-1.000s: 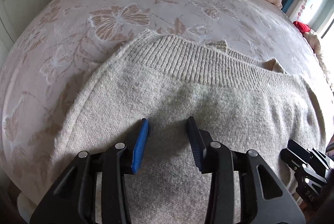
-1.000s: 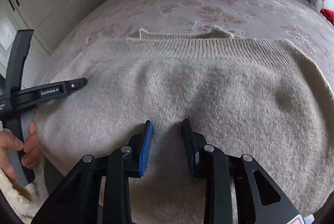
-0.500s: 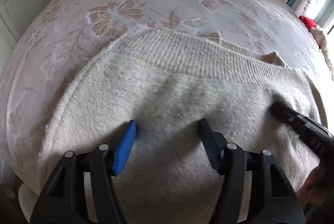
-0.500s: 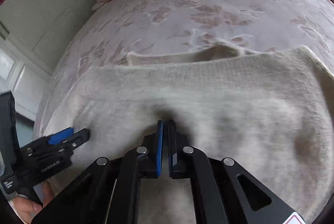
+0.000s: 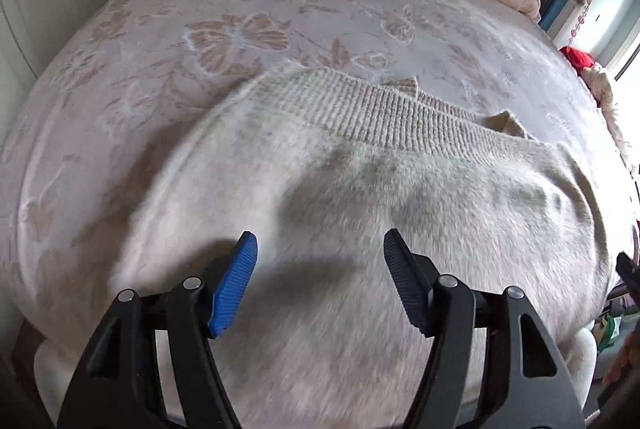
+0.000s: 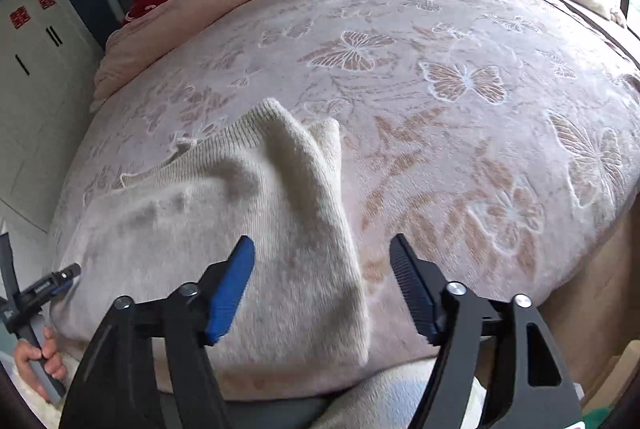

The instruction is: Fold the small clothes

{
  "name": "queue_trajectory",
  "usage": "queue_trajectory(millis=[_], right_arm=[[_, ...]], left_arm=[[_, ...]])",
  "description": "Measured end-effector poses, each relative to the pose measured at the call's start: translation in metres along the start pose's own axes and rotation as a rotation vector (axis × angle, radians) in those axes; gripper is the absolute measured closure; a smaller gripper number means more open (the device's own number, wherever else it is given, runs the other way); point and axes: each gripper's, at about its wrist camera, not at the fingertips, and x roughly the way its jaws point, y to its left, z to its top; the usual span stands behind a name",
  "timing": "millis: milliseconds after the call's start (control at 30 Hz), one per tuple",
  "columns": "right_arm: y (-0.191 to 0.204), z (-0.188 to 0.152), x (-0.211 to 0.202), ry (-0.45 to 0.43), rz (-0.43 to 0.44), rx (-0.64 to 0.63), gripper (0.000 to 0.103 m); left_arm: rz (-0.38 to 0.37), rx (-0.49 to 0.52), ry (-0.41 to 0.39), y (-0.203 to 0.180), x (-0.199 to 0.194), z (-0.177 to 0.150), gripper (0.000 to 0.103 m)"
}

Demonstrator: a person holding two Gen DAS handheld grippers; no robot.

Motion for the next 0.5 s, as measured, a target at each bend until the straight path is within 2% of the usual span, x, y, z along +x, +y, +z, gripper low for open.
queue_trajectory(millis=[100,200,233,333,433,467,500], right_arm=[[-0.008,-0.028,0.001,0.069,0.011,0.011,0.033],[-0.016,-0.052,0.011,0.13,0.092,0.076,0.033],[-0.015,-0.057,0.015,0.14,0.098,0.087,0.033],[-0.012,-0.055,0.027,0.173,0.157,0.122,0.033],[-0.008,-0.047,0.04,0.196,0.183,0.175,0.031],[-0.008,-0.045,0.043,0.193,0.175,0.197,0.039],[-0.008,-0.043,0.044,0.186,0.175,0.212,0.069]], left_arm=[[-0.006,-0.077,-0.035,0.032,-0.03,-0.025,0.032],[-0.056,-0.259,-0.056,0.078,-0.049,-0.051,0.027],[-0.06,-0.326,-0.053,0.092,-0.05,-0.058,0.022],[-0.069,-0.475,-0.023,0.124,-0.041,-0.071,0.021],[-0.162,-0.574,0.01,0.134,-0.025,-0.073,0.02],[-0.201,-0.582,0.027,0.132,-0.016,-0.07,0.02],[-0.206,-0.577,0.049,0.128,-0.009,-0.068,0.022]])
